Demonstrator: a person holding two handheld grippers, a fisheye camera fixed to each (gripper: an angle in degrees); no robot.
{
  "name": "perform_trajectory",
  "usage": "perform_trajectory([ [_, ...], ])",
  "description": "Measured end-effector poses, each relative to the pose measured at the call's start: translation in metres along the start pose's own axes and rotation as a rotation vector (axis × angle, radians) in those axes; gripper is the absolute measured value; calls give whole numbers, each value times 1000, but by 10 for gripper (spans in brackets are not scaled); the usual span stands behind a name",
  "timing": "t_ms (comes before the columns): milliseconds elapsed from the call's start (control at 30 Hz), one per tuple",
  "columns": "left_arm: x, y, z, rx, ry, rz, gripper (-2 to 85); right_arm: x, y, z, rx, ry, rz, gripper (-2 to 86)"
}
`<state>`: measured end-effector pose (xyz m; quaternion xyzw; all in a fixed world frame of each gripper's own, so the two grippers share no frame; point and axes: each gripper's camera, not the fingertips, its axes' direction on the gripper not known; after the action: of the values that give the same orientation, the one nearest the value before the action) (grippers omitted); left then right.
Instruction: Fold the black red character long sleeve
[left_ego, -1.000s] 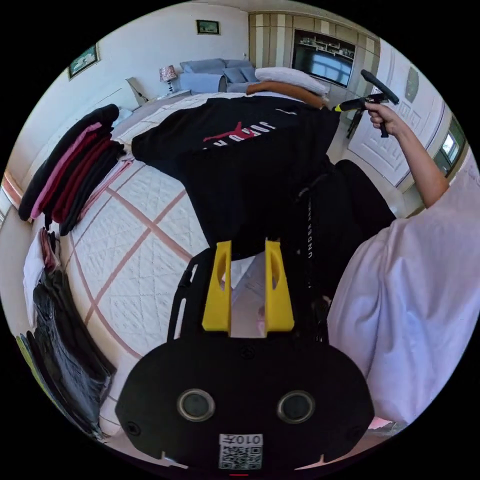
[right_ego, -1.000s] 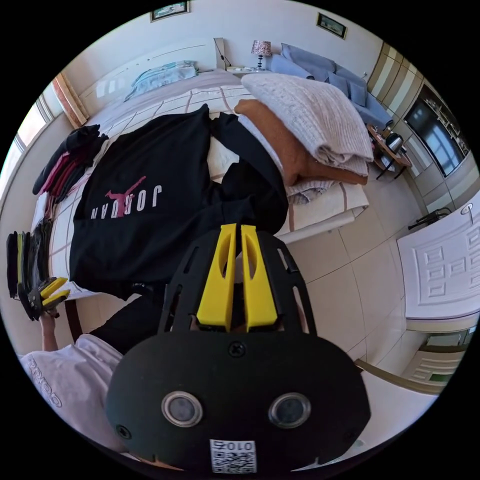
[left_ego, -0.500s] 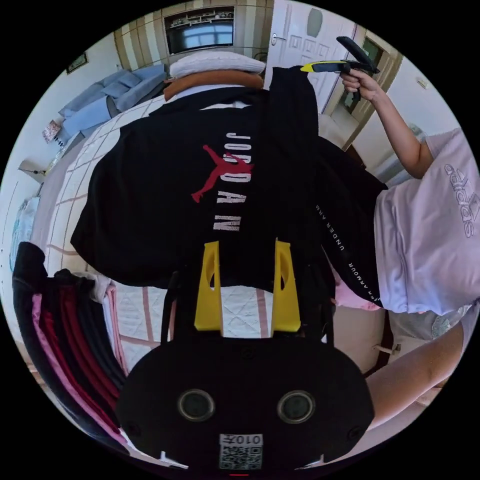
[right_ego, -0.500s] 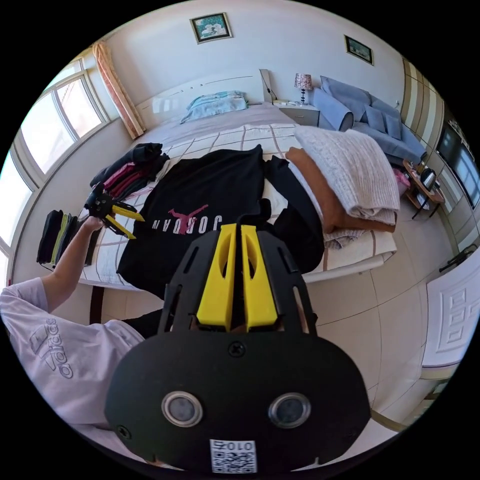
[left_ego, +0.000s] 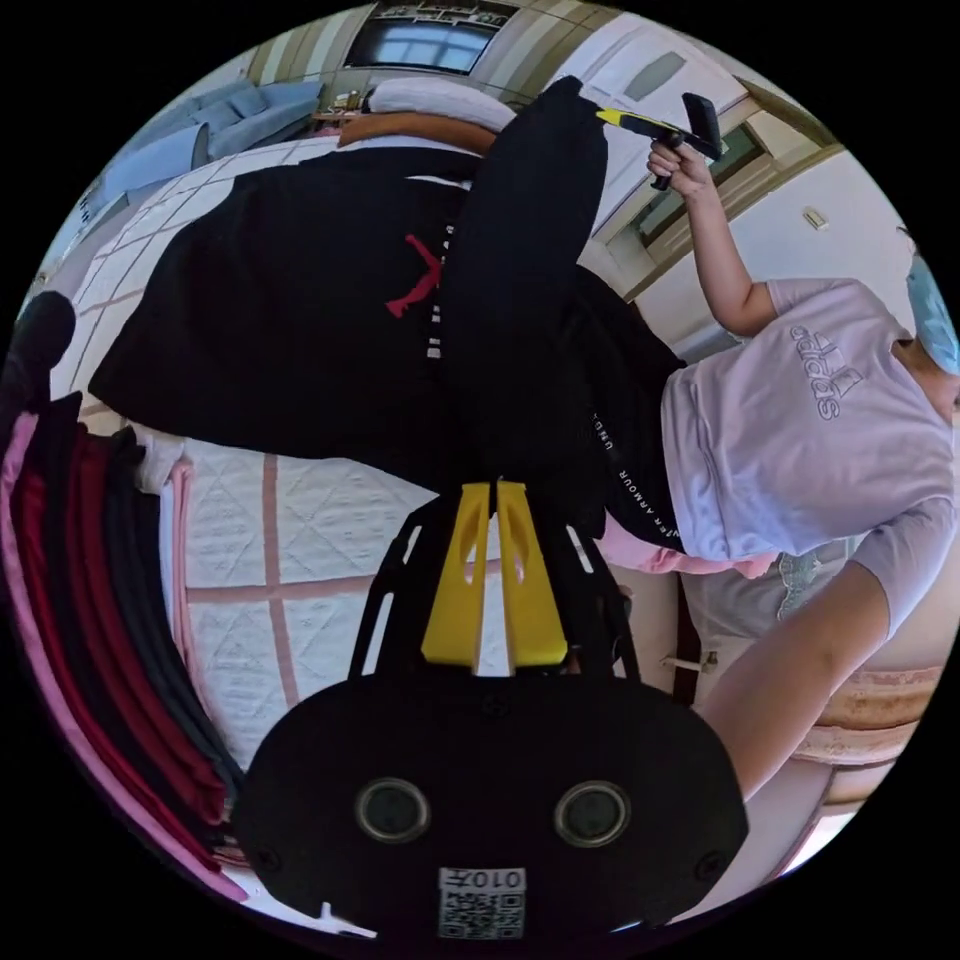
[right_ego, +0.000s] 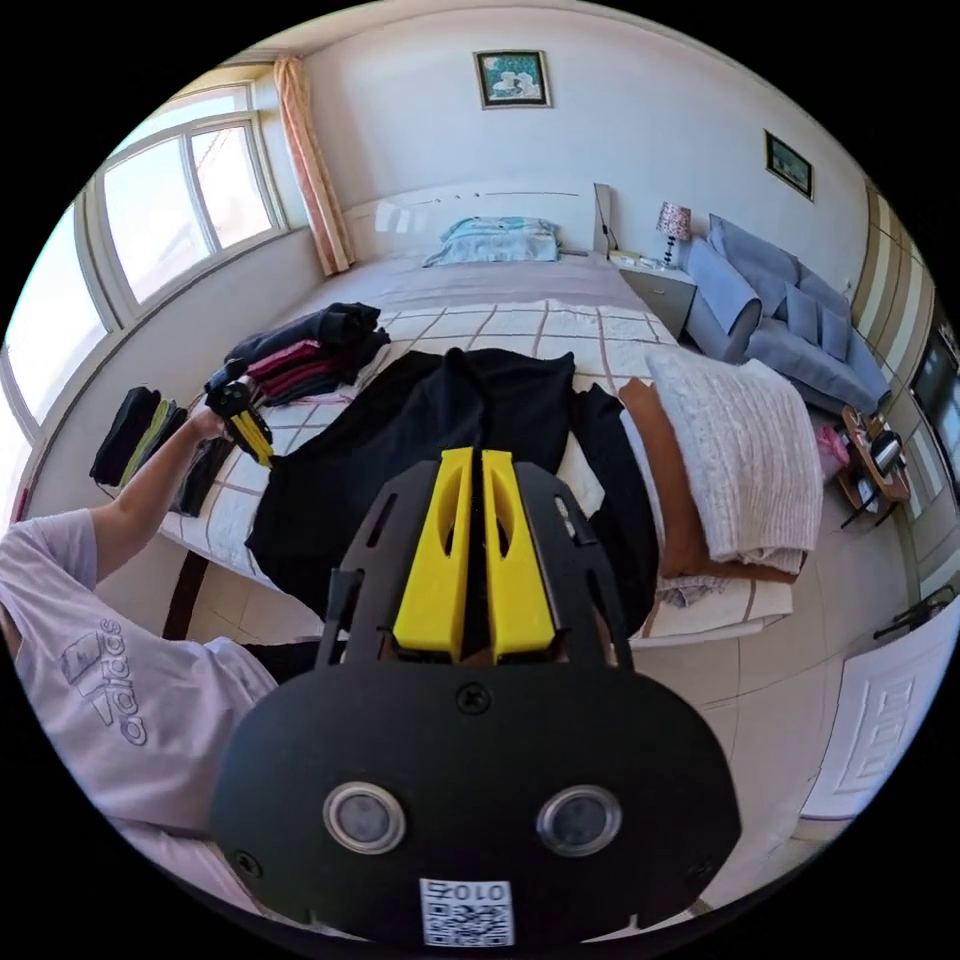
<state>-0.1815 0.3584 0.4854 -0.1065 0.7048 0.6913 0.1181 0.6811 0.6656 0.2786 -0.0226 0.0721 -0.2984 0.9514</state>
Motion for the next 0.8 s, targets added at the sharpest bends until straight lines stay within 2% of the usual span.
perform_trajectory([
  [133, -15, 10, 16, 4, 71, -54, 7, 47, -17, 91, -230, 72, 116, 39],
  [233, -25, 14, 30, 32, 96, -129, 20, 52, -26, 134, -286, 143, 84, 39],
  [333, -4, 15, 34, 7, -38, -182, 41, 59, -34, 159, -312, 153, 93, 39],
  [500, 112, 22, 33, 82, -596, -341, 77, 63, -31, 170, -291, 134, 117, 39],
  [600, 194, 23, 58, 195, -795, -357, 87, 63, -24, 173, -276, 111, 125, 39],
  [667, 234, 18, 84, 229, -848, -311, 88, 63, -21, 175, -270, 96, 127, 40],
  [800, 269, 1, 143, 130, -856, -238, 83, 61, -21, 180, -270, 68, 119, 39],
])
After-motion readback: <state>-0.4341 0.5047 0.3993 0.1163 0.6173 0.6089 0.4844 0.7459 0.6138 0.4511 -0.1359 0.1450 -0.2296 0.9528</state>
